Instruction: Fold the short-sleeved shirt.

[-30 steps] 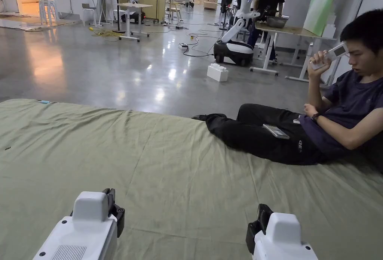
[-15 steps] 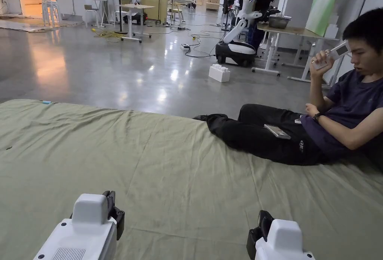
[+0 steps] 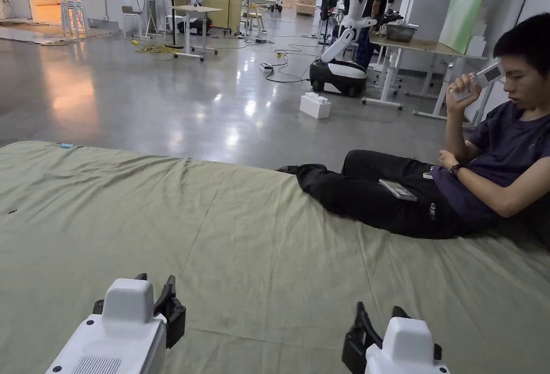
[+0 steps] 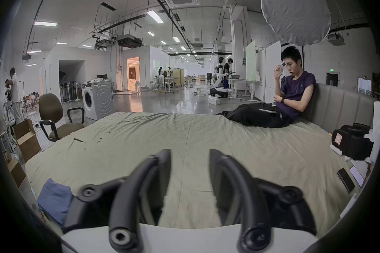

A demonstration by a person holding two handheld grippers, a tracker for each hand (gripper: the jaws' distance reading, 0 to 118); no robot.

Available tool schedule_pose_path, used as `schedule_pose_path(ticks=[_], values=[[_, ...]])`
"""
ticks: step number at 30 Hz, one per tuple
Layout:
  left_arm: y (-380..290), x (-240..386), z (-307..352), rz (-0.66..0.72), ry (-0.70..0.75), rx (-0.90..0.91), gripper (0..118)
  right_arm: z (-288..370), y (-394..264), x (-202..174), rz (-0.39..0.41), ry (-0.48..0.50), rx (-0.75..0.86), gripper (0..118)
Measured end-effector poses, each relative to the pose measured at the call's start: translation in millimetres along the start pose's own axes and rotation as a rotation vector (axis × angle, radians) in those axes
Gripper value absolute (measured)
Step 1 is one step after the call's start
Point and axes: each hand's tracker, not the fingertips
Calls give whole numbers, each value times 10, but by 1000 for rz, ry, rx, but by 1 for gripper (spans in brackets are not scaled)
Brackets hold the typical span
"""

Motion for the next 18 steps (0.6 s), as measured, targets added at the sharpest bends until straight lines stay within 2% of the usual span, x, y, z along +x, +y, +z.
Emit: schedule_pose_path(ticks=[1,2,4,7,11,15,16,18], values=[[0,-3,9,1,-4,4,55,4,0,4,-1,-4,-3,85],[-1,-13,12,2,-3,8,64,6,-1,4,-2,-8,-1,91],[-3,-8,37,-2,8,21,72,20,-5,0,4,-19,20,96],[-5,-15,47,-9,24,30,77,27,12,-8,16,-21,24,107],[-5,-25,71,0,27,32,83,47,38,-6,9,-28,32,113],[10,-57,73,14,8,19,84,36,66,24,4,-26,28,116],[15,-75,59,14,0,-2,84,32,63,53,-39,-20,-2,116],[19,-103,41,18,5,-12,84,37,102,97,-68,-16,1,116]])
